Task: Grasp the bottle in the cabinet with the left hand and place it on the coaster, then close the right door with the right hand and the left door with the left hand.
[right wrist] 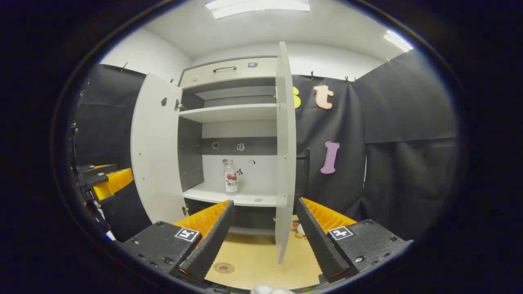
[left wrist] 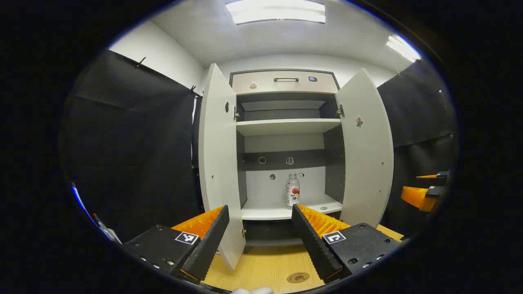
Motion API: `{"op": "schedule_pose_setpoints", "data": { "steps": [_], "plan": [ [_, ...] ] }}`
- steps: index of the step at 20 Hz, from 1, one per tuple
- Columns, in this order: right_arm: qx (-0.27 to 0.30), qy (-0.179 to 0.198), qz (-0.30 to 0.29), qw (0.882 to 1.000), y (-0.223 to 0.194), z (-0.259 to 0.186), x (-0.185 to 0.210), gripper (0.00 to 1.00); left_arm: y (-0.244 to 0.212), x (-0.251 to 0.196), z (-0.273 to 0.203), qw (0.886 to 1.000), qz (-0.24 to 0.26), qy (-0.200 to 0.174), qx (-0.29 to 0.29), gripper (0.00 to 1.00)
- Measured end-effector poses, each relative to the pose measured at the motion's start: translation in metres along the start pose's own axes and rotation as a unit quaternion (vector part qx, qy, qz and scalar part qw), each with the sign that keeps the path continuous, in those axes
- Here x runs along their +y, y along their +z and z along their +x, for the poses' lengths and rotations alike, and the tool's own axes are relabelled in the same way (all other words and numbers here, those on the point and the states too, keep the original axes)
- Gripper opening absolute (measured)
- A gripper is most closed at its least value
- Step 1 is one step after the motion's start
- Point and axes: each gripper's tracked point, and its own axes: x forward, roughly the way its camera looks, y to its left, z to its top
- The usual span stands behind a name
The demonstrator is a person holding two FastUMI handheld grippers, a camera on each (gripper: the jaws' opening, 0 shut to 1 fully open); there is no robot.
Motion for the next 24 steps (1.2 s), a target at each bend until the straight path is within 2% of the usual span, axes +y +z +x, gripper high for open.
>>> {"op": "schedule_pose_setpoints", "data": {
  "steps": [1, 17, 18, 20, 24],
  "plan": [
    [0.0, 0.0, 0.0, 1.0, -0.001, 0.0, 0.002, 1.0, 0.0, 0.001, 0.0, 1.0, -0.001, 0.002, 0.001, 0.94],
    [-0.006, -0.003, 0.004, 1.0, 0.002, 0.002, 0.004, 1.0, -0.004, 0.005, 0.01, 1.0, 0.001, 0.003, 0.006, 0.94],
    [-0.007, -0.003, 0.005, 1.0, 0.003, 0.002, 0.004, 0.96, -0.005, 0.004, 0.012, 1.0, 0.002, 0.002, 0.006, 0.94],
    [-0.005, -0.003, 0.006, 1.0, 0.004, 0.004, 0.004, 1.0, -0.007, 0.003, 0.018, 1.0, 0.007, 0.003, 0.006, 0.94],
    [-0.003, -0.007, 0.005, 1.0, 0.008, 0.014, -0.002, 1.0, -0.009, -0.007, 0.041, 1.0, 0.001, -0.008, 0.003, 0.94]
  ]
}}
